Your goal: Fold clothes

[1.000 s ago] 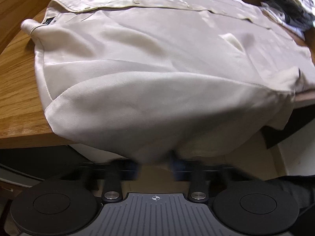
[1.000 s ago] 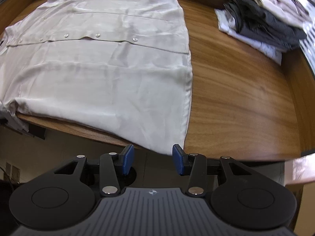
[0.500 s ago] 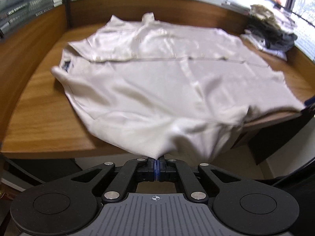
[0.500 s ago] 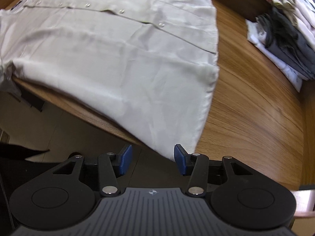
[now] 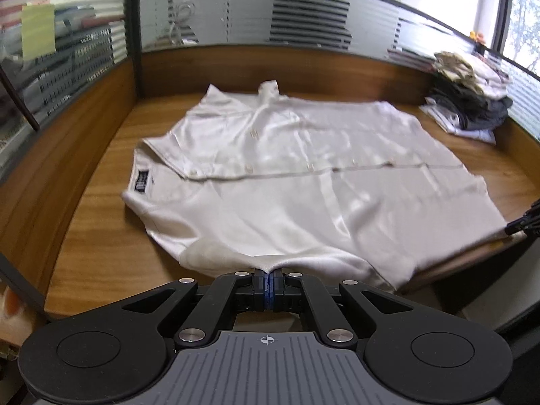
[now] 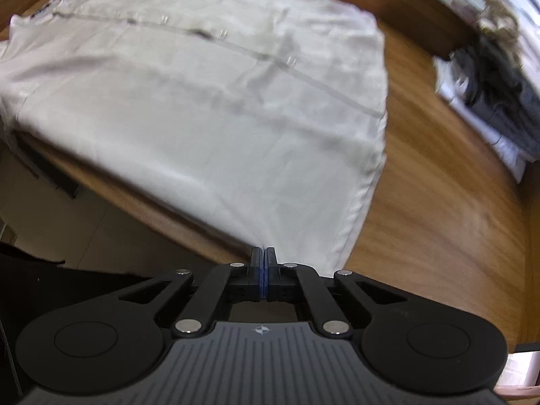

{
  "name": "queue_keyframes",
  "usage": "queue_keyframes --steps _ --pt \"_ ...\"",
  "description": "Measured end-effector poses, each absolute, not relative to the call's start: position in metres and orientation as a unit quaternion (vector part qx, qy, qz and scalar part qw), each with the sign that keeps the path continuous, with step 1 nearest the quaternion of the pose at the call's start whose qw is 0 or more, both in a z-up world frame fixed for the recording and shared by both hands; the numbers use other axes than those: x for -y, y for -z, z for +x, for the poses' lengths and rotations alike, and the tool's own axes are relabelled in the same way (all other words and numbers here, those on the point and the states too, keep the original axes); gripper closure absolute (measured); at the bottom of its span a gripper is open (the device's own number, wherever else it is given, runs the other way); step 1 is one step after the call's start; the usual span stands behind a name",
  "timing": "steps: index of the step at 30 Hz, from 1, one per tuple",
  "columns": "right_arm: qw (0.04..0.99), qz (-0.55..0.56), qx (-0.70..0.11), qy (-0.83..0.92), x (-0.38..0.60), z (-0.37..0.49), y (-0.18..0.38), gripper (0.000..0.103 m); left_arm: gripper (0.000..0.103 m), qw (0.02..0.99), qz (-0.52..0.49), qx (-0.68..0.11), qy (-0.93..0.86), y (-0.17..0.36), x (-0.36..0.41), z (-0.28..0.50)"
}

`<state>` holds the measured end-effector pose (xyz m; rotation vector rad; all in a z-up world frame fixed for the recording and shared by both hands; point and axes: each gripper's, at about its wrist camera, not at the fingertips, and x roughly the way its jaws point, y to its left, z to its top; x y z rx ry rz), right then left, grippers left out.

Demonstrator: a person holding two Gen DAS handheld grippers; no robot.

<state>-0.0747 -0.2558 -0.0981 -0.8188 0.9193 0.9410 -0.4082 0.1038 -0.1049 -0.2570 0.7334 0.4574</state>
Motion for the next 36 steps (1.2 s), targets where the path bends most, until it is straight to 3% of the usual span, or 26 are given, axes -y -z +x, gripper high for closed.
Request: queue_keyframes --steps 12,30,33,35,36 --pt "0.760 -0.356 -0.359 -0.409 0.212 -0.034 0.046 0.103 0.100 0.881 -0.115 -0.348 -0.299 0.076 -0.141 -0.349" --pt "0.705 -0.405 -0.380 -0.442 0.105 0.067 0.088 0.103 0.099 0.830 -0.089 -0.424 -0.352 0.108 -0.207 -0.234" --pt "0.695 -0.409 -0.393 -0.441 0.096 0.073 0.095 0.101 0.092 0.818 -0.097 -0.443 -0.353 0.119 -0.217 -0.225" --pt "0.695 -0.415 -0.394 -0.436 0.090 0.074 0.096 0.093 0.078 0.815 -0.104 -0.447 -0.353 0.121 -0.223 -0.224" --pt "0.695 -0.416 -0.394 -0.435 0.088 0.074 0.094 0.083 0.071 0.817 -0.107 -0.444 -0.352 0.119 -0.226 -0.225"
